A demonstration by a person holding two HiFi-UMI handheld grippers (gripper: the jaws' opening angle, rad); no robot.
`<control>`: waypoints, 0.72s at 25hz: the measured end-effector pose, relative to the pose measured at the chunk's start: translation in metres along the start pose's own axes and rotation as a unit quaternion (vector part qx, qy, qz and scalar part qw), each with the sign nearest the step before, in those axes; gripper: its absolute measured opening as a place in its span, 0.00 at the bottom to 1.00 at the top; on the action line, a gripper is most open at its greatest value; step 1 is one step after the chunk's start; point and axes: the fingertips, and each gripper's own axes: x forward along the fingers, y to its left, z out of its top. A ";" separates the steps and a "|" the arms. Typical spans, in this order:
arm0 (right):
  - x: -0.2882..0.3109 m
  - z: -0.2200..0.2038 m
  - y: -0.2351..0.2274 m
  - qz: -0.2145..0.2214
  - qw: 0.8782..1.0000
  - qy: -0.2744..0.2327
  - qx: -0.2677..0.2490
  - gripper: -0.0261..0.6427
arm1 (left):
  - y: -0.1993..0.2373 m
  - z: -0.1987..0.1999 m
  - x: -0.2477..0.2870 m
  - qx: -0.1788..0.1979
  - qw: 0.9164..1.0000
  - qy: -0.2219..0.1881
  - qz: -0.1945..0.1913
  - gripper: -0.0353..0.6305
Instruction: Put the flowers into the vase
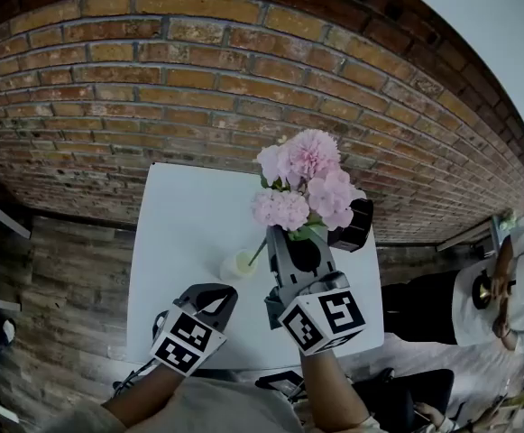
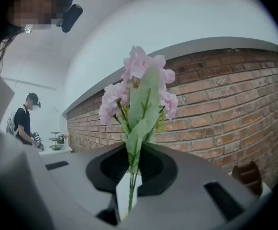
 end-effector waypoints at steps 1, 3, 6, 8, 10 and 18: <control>0.001 -0.003 -0.001 0.001 1.000 0.001 0.002 0.09 | -0.001 0.002 0.000 -0.001 1.000 0.001 0.001 0.07; 0.001 -0.010 -0.003 0.001 1.000 0.005 0.004 0.09 | -0.002 0.004 0.000 -0.004 1.000 0.002 0.003 0.07; 0.004 -0.024 -0.001 0.000 1.000 0.003 -0.004 0.09 | 0.001 0.000 -0.002 -0.006 1.000 0.001 0.008 0.07; 0.005 -0.036 0.003 0.001 1.000 -0.002 -0.012 0.09 | 0.005 -0.006 -0.004 -0.006 1.000 -0.001 0.010 0.07; 0.004 -0.047 0.007 0.002 1.000 -0.005 -0.017 0.09 | 0.007 -0.009 -0.005 -0.005 1.000 0.000 0.010 0.07; -0.002 -0.083 0.010 -0.013 0.999 -0.019 -0.034 0.09 | 0.007 -0.014 -0.009 -0.013 1.000 0.000 0.008 0.07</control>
